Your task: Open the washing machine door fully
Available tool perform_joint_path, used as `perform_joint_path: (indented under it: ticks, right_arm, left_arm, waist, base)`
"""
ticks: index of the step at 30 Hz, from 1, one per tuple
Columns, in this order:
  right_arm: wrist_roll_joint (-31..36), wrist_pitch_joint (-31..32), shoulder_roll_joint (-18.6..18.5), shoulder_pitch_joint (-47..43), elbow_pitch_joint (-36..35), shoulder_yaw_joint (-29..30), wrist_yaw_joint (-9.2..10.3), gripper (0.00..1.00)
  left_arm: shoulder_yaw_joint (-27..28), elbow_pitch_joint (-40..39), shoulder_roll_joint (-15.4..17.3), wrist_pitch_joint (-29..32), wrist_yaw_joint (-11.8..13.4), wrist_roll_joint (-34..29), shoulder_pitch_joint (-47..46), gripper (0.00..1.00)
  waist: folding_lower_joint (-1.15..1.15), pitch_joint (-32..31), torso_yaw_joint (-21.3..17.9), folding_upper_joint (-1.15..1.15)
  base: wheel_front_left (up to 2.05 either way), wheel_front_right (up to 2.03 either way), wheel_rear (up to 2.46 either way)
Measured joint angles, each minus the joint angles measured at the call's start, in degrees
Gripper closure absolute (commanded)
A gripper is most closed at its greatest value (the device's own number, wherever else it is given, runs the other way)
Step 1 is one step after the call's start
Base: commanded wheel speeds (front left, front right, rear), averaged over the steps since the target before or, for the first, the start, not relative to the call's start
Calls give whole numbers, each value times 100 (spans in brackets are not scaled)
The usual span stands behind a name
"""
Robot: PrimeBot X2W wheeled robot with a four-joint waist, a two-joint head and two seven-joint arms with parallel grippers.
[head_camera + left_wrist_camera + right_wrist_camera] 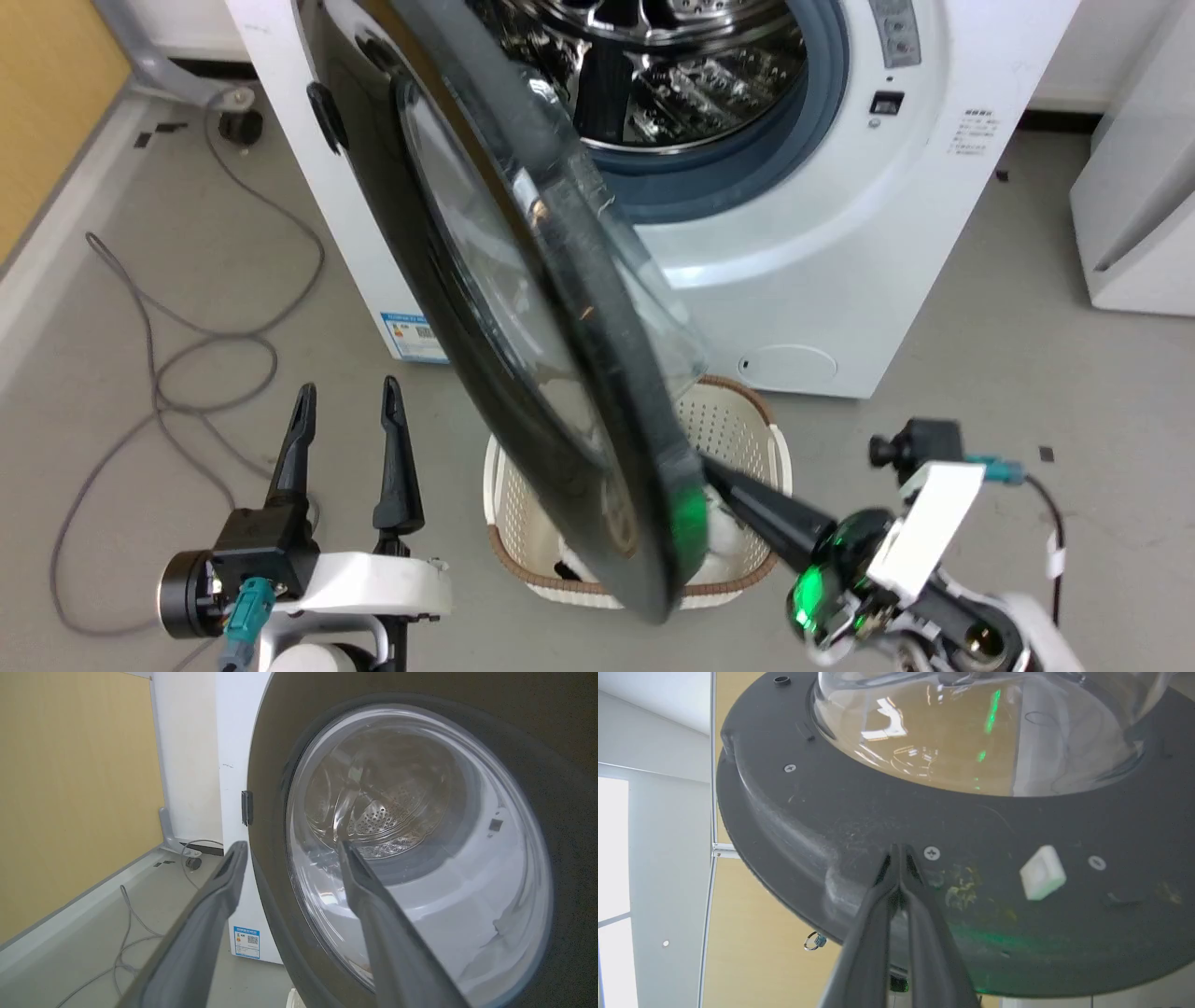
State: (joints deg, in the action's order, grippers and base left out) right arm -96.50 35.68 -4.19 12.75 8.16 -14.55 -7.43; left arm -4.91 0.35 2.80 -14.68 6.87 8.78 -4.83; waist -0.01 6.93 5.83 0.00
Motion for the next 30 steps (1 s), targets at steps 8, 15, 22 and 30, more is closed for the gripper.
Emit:
perform_joint_path:
  ticks: [8,15,22,30]
  right_arm:
    - [-92,-179,86,-346,126,-265,0,100]
    - [-11,-856,104,-555,153,-143,0,100]
    - [822,-2237,107,-566,-325,145,0,100]
    - [1809,-3793,-44,-770,-1010,320,0,100]
  left_arm:
    - [22,131,0,-1,-19,-22,198,0]
    - [54,182,1,0,-51,-63,399,0]
    - [68,188,0,0,-58,-90,405,0]
    - [133,185,0,0,-51,-112,503,0]
  waist:
    - [0,-324,-37,0]
    - [0,-615,-78,0]
    - [0,-694,-110,0]
    - [0,-752,-271,0]
  base:
    - [0,0,0]
    - [0,0,0]
    - [0,0,0]
    - [0,0,0]
